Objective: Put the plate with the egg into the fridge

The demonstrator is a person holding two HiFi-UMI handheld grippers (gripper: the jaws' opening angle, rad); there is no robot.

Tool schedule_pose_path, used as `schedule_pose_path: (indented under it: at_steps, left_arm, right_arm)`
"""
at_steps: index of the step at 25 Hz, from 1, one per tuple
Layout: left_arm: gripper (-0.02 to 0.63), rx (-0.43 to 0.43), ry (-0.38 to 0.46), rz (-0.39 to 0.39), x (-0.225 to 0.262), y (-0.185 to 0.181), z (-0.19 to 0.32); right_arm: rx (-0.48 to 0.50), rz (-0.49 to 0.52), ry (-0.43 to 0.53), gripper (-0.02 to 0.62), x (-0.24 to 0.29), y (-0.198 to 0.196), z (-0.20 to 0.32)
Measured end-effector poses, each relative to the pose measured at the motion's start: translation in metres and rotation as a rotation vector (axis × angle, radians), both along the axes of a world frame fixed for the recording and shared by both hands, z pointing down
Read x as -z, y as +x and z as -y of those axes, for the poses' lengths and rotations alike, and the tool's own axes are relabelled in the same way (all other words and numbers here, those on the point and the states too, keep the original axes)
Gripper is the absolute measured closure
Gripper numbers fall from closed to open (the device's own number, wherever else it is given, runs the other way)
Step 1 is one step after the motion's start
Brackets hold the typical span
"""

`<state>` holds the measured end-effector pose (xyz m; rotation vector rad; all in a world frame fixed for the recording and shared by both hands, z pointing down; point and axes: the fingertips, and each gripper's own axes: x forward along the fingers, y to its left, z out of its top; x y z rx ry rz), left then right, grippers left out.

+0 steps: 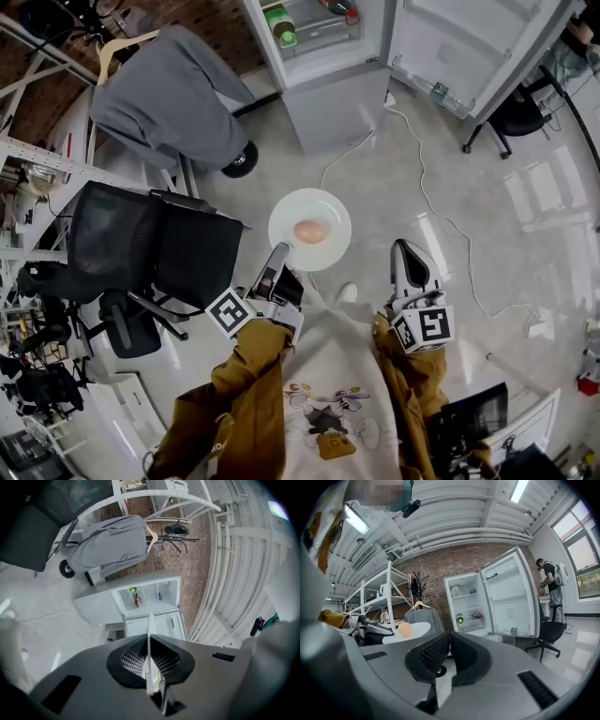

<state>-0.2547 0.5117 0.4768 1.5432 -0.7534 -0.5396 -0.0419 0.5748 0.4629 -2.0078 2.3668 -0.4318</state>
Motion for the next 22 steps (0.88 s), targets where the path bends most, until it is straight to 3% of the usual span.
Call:
schedule_pose_path:
  at_steps: [6, 12, 22]
  left_arm:
    - [0.586, -0.005, -0.023, 0.020, -0.010, 0.013, 0.008]
    - [0.586, -0.041, -0.027, -0.006, -0.018, 0.022, 0.044]
    - [0.586, -0.132, -0.043, -0.048, -0.020, 0.025, 0.164]
  right_arm:
    - [-0.026, 0.016, -0.017, 0.588, -0.008, 0.027, 0.007]
    - [-0.024, 0.034, -0.048, 0.588, -0.022, 0.026, 0.035]
    - [0.002, 0.066, -0.102, 0.588, -0.029, -0.008, 0.161]
